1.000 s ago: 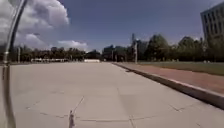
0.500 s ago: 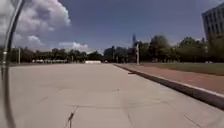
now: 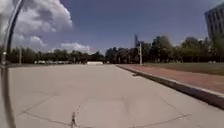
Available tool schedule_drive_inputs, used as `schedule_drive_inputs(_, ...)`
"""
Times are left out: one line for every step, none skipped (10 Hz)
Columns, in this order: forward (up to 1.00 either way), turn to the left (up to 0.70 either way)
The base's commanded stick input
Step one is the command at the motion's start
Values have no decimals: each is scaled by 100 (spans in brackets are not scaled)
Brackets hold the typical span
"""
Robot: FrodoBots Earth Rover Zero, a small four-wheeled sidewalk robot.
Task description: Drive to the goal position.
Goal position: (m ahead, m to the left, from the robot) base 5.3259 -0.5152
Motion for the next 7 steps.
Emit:
schedule_drive_inputs(85, 0)
schedule_drive_inputs(85, 0)
schedule_drive_inputs(85, 0)
schedule_drive_inputs(85, 0)
schedule_drive_inputs(85, 0)
schedule_drive_inputs(85, 0)
schedule_drive_inputs(85, 0)
